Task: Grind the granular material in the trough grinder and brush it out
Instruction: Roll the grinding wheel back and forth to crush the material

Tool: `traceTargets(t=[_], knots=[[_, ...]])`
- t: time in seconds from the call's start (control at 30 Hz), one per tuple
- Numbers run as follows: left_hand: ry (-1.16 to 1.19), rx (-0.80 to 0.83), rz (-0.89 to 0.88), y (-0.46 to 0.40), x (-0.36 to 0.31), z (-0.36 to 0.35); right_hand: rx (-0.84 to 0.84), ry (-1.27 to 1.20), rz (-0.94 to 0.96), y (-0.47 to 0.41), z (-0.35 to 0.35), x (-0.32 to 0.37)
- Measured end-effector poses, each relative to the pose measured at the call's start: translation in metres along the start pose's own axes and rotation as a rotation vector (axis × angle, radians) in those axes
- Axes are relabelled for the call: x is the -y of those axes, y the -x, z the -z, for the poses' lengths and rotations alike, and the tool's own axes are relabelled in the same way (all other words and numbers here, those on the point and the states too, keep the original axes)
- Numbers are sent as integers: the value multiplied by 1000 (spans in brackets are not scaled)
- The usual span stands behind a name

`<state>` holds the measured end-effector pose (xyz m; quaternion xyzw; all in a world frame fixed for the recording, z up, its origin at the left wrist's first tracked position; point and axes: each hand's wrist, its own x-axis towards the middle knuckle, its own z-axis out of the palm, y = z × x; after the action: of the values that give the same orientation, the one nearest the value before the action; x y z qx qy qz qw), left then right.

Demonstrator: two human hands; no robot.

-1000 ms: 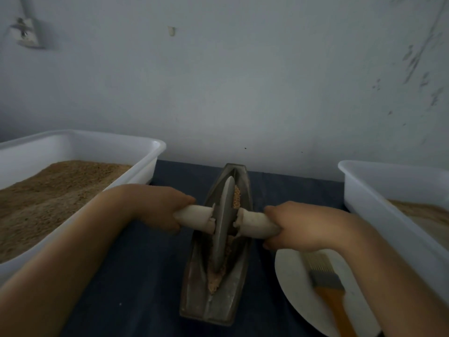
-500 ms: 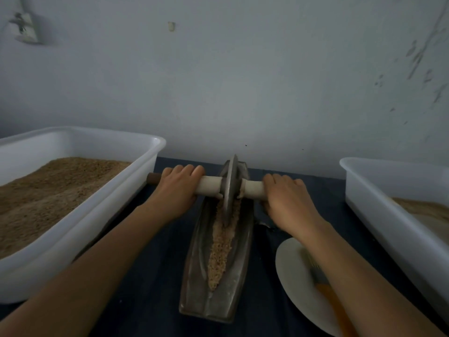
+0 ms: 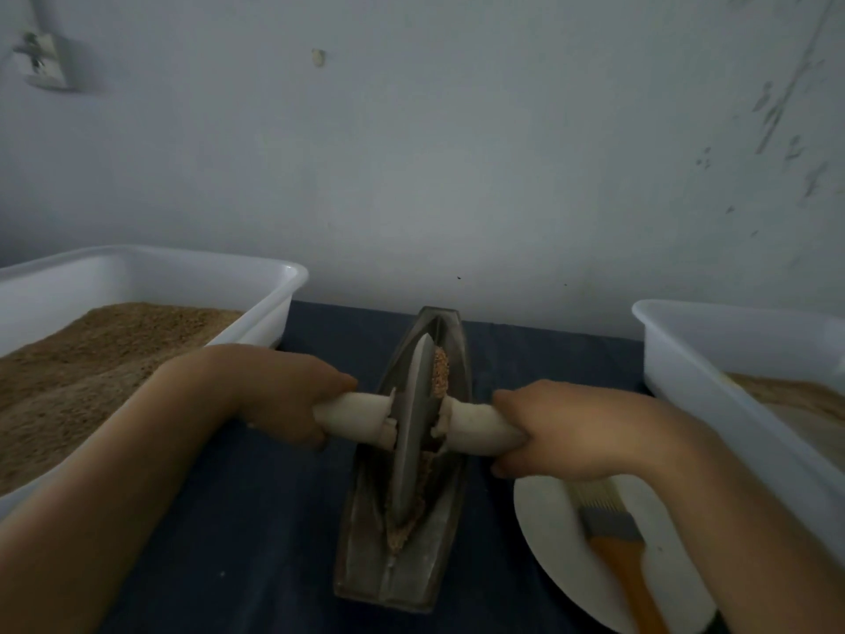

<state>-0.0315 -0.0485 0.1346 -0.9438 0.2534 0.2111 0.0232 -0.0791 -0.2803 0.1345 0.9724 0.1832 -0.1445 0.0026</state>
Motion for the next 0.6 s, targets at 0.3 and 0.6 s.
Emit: traceTargets(t=[0.3,0.6], knots=[[13,-190,39,-27,4,-6,-122,0,-78,-29,-8,-16],[-186,-772,121,-69,11,-30,-630,266,-164,-66,-32,-35]])
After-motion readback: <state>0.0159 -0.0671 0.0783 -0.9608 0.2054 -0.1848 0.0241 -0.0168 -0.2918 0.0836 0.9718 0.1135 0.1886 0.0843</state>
